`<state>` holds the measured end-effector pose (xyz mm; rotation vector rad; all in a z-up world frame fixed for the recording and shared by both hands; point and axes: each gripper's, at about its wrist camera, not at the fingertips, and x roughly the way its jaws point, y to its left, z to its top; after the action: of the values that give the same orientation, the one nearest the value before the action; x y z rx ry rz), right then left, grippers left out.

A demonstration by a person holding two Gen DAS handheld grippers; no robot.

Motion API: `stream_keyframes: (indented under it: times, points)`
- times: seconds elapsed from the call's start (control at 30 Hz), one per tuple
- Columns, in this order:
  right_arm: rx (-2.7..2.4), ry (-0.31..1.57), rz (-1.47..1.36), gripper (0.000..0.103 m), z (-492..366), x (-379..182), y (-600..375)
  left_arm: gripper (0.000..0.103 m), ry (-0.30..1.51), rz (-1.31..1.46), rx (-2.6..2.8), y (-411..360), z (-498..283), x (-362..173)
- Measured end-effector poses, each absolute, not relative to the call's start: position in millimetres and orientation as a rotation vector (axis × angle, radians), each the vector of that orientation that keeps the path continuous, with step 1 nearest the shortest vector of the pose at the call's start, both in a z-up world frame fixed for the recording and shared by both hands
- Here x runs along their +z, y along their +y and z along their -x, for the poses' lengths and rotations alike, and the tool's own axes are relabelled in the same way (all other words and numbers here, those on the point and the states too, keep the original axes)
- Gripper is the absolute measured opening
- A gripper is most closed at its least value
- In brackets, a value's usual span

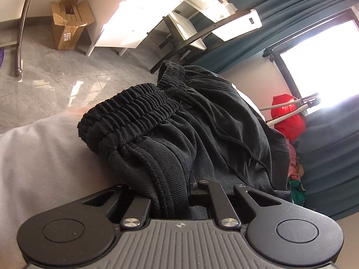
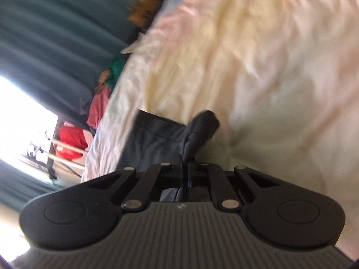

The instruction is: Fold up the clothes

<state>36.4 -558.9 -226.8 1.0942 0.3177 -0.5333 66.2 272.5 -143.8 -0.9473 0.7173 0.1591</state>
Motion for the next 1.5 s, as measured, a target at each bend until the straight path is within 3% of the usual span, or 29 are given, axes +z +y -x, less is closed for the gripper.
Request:
stream_keyframes:
  times: [0.17,0.4,0.53,0.6,0.63,0.7,0.73,0.87,1.03,1.23,1.5]
  points:
    - [-0.543,0.237,-1.041,0.006,-7,-205,-554,0.008,0.715,0.915,0.151,273,-65,-125]
    - [-0.587,0.358,-1.067,0.007,-1,-258,-558,0.01,0.828,0.709,0.14,265,-85,-127]
    - [-0.595,0.394,-0.99,0.009,-10,-240,-551,0.022,0.828,0.583,0.137,252,-84,-114]
    - [-0.589,0.418,-0.946,0.021,-13,-225,-551,0.032,0.847,0.529,0.155,245,-81,-107]
    - [-0.593,0.436,-0.895,0.028,-13,-216,-546,0.044,0.856,0.5,0.166,241,-79,-104]
    - [-0.589,0.445,-0.792,0.057,-13,-195,-535,0.056,0.855,0.418,0.187,229,-73,-94]
    - [-0.58,0.437,-0.742,0.059,-11,-184,-529,0.061,0.85,0.375,0.192,223,-69,-89]
    - [-0.512,0.434,-0.547,0.06,-21,-137,-494,0.079,0.813,0.27,0.196,199,-52,-70]
    - [-0.365,0.418,-0.376,0.06,-36,-83,-426,0.086,0.702,0.157,0.205,164,-31,-42]
    - [-0.183,0.398,-0.267,0.059,-59,-42,-338,0.087,0.596,0.094,0.087,106,-27,-10]
    - [-0.088,0.388,-0.263,0.058,-87,-46,-268,0.088,0.5,0.061,-0.088,12,-44,9]
